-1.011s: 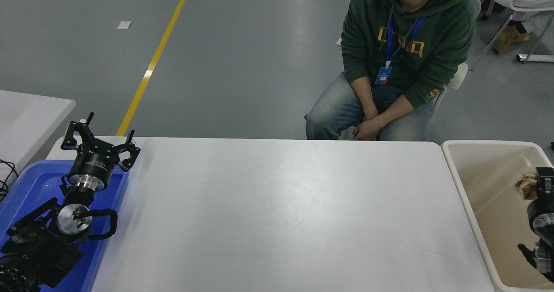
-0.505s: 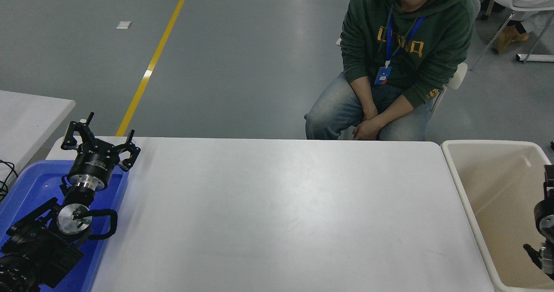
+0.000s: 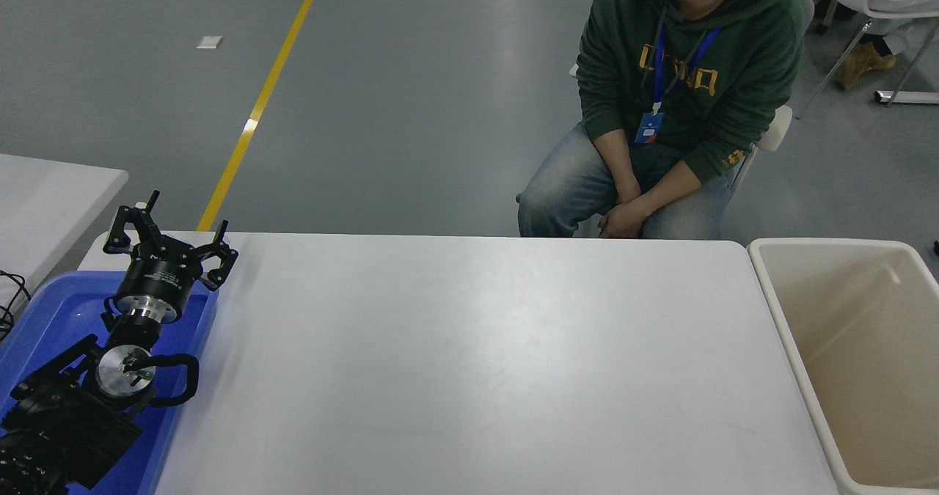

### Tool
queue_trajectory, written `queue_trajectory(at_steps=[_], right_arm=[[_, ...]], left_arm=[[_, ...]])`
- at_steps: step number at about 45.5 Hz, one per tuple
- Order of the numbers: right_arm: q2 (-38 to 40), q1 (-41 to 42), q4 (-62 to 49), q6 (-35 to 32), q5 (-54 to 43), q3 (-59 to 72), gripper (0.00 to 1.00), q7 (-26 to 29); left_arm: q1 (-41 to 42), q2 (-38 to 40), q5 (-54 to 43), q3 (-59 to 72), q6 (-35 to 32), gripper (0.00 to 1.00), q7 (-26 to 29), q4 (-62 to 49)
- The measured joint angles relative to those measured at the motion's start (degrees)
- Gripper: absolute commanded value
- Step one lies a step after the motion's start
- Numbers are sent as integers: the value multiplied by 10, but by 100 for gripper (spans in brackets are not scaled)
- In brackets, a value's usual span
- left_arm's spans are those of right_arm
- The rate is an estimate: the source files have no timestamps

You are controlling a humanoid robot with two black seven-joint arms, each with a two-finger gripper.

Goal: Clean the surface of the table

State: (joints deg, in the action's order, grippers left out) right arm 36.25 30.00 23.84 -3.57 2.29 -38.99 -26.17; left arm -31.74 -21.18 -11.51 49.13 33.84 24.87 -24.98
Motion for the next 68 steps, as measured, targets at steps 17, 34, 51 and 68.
queue_trajectory(at_steps=[17, 34, 51, 68], right_arm=[[0, -32, 178, -105, 3, -95, 100, 2], [-109, -33, 194, -145, -7, -73, 100, -2], [-208, 13, 68, -155, -10, -58, 100, -31], [-254, 60, 38, -155, -8, -58, 100, -55]], left_arm=[[0, 0, 0, 0, 0, 100, 0, 0], [0, 0, 0, 0, 0, 100, 0, 0], [0, 0, 0, 0, 0, 100, 0, 0], [0, 0, 0, 0, 0, 100, 0, 0]])
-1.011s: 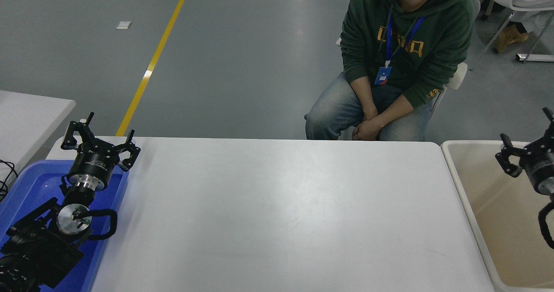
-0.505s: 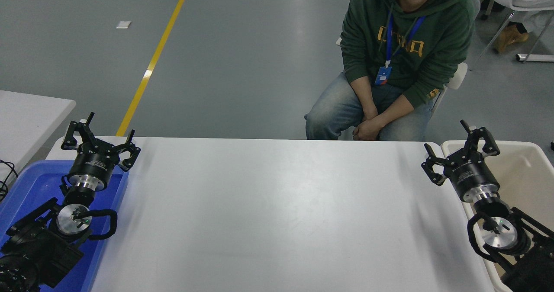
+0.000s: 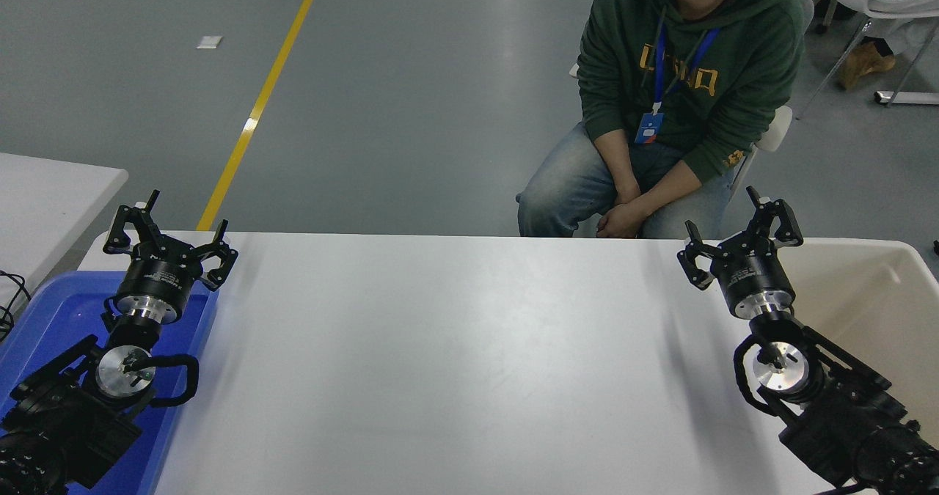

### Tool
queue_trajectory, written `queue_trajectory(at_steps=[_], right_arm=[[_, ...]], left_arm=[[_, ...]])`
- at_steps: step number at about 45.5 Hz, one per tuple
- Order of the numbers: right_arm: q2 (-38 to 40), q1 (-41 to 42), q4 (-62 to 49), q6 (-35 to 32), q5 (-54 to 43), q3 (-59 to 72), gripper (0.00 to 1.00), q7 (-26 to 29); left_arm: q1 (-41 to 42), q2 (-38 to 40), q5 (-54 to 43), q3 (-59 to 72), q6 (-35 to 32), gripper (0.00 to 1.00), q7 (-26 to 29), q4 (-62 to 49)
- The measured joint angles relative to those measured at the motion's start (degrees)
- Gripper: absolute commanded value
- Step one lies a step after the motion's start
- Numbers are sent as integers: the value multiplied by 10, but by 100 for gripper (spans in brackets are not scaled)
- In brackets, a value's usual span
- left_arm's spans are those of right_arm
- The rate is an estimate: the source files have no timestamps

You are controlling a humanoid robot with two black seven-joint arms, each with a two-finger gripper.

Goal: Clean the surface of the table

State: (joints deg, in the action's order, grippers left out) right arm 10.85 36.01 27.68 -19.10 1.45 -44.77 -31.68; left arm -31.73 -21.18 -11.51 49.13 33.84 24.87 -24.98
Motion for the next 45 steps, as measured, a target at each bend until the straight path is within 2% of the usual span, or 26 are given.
queue_trajectory(at_steps=[45], right_arm=[[2, 1, -5, -1, 1, -1, 100, -5]], left_arm=[[0, 0, 0, 0, 0, 100, 0, 0]])
